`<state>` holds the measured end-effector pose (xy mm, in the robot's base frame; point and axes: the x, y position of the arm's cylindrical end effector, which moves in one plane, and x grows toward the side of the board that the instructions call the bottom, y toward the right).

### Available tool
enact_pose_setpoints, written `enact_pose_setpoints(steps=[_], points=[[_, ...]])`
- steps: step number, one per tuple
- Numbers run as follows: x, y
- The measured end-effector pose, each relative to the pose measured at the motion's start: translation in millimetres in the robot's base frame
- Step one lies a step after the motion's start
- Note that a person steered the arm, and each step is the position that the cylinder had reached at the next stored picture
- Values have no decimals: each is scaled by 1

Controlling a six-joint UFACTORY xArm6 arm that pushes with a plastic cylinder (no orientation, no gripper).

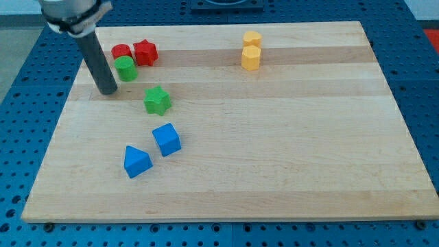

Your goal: Move the green star to the bottom right of the green circle

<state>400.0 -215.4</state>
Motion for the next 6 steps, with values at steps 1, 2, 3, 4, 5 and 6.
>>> enact_pose_setpoints(steps=[1, 2, 3, 4, 5, 6], points=[[36, 52], [54, 99], [77, 123], [70, 146], [34, 108], [7, 60]])
